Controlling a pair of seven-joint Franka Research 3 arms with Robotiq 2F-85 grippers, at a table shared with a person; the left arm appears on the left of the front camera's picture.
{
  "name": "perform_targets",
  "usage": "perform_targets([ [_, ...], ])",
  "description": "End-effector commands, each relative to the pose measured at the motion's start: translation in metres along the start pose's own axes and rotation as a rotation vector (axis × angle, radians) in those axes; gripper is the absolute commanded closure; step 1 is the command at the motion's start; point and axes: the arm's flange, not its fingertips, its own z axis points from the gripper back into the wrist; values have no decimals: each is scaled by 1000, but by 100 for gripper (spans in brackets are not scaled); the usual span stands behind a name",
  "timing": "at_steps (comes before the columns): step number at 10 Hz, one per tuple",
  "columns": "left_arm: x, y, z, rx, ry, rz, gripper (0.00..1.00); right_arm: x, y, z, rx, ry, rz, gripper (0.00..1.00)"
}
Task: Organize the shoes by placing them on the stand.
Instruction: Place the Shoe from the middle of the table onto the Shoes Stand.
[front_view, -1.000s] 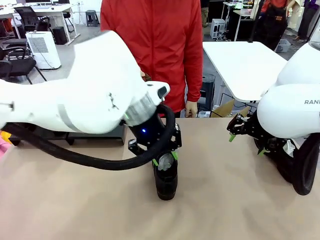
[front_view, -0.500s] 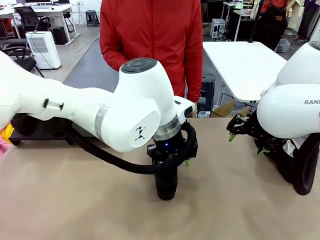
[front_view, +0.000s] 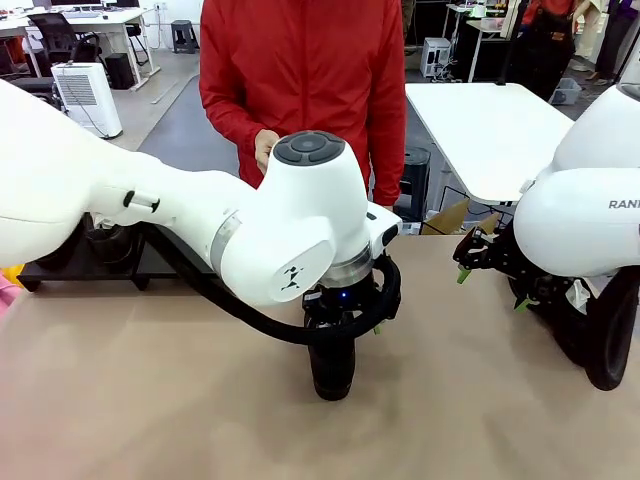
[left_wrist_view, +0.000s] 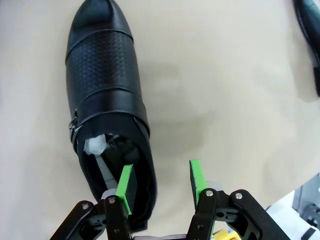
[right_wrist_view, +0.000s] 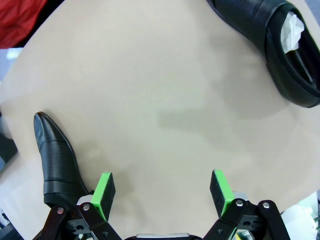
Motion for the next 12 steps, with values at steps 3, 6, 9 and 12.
perform_targets([
  [3, 7, -13, -28, 77, -43, 18, 43, 0, 2, 1, 20, -5, 13, 0],
  [6, 10, -14, -37, 109, -30, 30, 43, 0, 2, 1, 20, -5, 13, 0],
  [9, 10, -16, -43, 135, -28, 17, 43, 0, 2, 1, 20, -5, 13, 0],
  [12, 11, -16, -46, 160, -9, 25, 43, 0, 2, 1, 20, -5, 13, 0],
])
